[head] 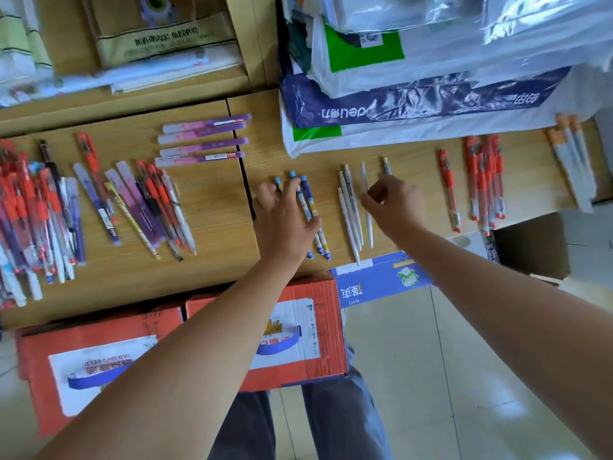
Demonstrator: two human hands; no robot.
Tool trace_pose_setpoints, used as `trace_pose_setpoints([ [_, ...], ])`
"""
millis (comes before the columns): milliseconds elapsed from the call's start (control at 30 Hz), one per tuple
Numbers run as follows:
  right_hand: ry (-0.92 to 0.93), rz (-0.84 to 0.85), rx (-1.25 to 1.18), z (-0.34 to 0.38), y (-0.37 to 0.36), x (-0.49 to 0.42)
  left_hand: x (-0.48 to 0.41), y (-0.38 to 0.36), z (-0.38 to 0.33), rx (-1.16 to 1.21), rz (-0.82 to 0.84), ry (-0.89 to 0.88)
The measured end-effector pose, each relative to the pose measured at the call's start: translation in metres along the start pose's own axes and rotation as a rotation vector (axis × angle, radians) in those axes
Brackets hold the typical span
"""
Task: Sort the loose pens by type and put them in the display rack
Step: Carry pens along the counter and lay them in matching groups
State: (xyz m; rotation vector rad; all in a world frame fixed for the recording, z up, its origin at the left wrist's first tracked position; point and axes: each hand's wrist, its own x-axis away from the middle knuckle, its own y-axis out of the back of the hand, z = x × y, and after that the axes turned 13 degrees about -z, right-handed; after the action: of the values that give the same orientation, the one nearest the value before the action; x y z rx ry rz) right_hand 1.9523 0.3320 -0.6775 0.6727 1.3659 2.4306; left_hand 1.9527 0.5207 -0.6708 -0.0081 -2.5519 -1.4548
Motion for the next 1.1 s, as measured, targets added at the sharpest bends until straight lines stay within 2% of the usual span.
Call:
trace_pose_setpoints([
  [167, 0.04, 0.007, 0.033, -0.004, -0.011, -0.006, -0.003, -0.015, -0.01, -0.102, 0.02, -0.005],
  [300, 0.15, 0.01, 0.017, -0.006, -0.015, -0.003, -0.004, -0.019, -0.017, -0.054, -0.002, -0.069],
  [567, 0.178, -0.016, 0.001, 0.002, -0.006, -0.002, -0.007, -0.008, -0.007, -0.015, -0.009, -0.078],
  [667, 0.261, -0.001, -0.087, 0.022, -0.003, 0.005, -0.003, 0.007, 0.005, -0.003, -0.036, -0.084],
  [967, 0.447, 0.232, -0.246, 0.145, -0.054, 0.063, 0.005, 0.093, 0.102, -0.026, -0.128, -0.063],
  [1100, 0.531, 0.284, -0.207, 0.189, -0.096, 0.099, 0.013, 0.128, 0.169, -0.255, -0.133, 0.001],
])
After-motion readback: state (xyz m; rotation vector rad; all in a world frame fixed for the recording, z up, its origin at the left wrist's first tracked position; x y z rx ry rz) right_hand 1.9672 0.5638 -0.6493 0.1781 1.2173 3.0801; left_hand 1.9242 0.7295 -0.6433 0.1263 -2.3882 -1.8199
